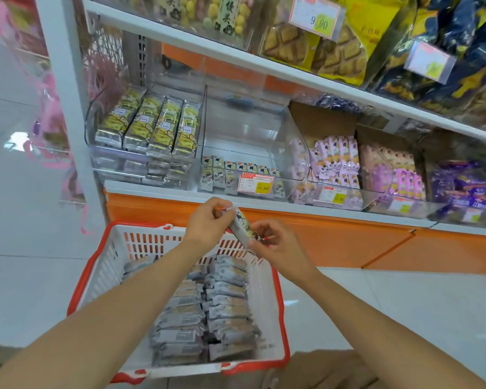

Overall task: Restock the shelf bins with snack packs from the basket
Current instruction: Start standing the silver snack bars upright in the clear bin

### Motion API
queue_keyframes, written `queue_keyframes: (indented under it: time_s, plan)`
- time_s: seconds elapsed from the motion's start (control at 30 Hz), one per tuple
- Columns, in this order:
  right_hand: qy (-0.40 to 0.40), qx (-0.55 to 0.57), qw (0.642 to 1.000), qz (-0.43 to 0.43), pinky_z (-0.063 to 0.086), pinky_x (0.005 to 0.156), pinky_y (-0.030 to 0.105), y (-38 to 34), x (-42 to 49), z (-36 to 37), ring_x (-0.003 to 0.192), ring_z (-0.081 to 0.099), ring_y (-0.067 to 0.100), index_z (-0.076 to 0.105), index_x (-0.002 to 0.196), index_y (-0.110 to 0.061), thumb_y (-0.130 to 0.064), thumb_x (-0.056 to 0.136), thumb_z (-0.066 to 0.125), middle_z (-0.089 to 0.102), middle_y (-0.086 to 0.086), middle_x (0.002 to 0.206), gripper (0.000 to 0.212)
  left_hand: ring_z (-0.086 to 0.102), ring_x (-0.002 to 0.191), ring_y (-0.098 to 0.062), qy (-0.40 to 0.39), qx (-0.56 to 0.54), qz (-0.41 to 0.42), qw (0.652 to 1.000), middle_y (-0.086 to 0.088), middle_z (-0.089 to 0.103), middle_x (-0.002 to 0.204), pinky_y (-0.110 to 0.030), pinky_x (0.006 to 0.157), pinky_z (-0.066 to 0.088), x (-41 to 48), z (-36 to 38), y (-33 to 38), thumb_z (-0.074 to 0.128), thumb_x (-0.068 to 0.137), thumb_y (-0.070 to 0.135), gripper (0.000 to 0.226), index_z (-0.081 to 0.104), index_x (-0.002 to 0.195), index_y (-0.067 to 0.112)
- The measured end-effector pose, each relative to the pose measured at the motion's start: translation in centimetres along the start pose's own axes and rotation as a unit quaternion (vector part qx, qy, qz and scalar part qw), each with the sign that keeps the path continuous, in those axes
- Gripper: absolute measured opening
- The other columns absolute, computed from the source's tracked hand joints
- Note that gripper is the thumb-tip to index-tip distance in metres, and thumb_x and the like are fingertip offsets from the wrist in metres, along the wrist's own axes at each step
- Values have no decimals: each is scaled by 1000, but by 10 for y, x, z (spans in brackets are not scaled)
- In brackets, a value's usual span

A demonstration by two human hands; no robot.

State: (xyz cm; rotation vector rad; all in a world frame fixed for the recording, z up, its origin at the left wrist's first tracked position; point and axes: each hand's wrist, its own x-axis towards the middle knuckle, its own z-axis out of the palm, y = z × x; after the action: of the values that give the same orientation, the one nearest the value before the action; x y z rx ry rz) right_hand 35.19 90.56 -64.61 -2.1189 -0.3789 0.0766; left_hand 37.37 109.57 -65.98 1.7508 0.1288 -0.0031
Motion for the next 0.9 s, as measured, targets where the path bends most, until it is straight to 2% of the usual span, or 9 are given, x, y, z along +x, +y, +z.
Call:
queue_keyframes:
  time_s: [0.1,0.2,0.3,0.4,0.5,0.57,0.63,0.77,0.9]
  plan:
    - [15,-53,998,-23,53,70,31,-14,8,-10,81,59,11,65,102,-28,-16,81,75,63,-5,93,26,56,63,-16,28,78,69,994,-10,65,82,-35,60,49,-1,-5,17,62,94,35,24,63,113,21]
    - [52,-59,996,-41,51,66,26,-33,24,-26,76,56,5,66,101,-26,-10,82,74,62,-7,88,27,58,86,-18,80,158,191,966,-3,60,97,-37,76,51,4,-11,29,56,97,35,30,59,123,20]
    - [102,-54,992,-45,51,66,19,-50,51,-45,79,58,9,66,103,-18,-9,85,71,64,0,90,21,51,115,-24,153,294,324,886,-6,55,119,-41,101,35,22,-26,29,50,94,31,37,58,127,15]
    - [166,-114,979,-26,48,66,13,-55,90,-65,75,59,11,66,101,-13,-15,87,71,63,4,84,15,36,139,-32,153,441,379,799,-10,52,138,-50,118,13,42,-45,22,56,89,25,44,56,132,15]
    - [193,-208,958,36,55,74,37,-45,132,-77,80,66,20,69,102,-17,-30,88,70,68,3,83,19,25,147,-30,120,525,372,756,-10,45,149,-55,120,3,52,-57,9,42,93,33,50,51,140,18]
    - [186,-283,938,71,52,75,32,-40,155,-77,84,68,20,72,102,-17,-35,88,68,72,3,86,23,22,148,-30,110,548,376,739,-9,43,151,-57,120,3,57,-62,-1,37,95,35,53,47,144,18]
    - [171,-334,924,79,48,74,26,-38,176,-73,85,68,21,73,98,-15,-33,89,68,74,6,89,21,20,149,-30,120,561,392,719,-9,41,153,-57,120,2,63,-63,-10,49,93,34,56,44,147,17]
    - [145,-415,893,92,56,76,39,-26,213,-65,80,68,30,74,80,-7,-24,88,69,73,15,81,19,18,148,-29,141,545,436,703,-10,38,154,-54,121,-2,75,-64,-22,65,85,32,69,41,148,15]
    - [116,-475,865,113,56,76,40,-5,240,-61,84,68,35,77,85,-11,-23,87,69,73,18,86,15,22,146,-25,167,538,469,681,-9,38,154,-50,121,-4,85,-63,-34,58,83,28,69,42,149,16]
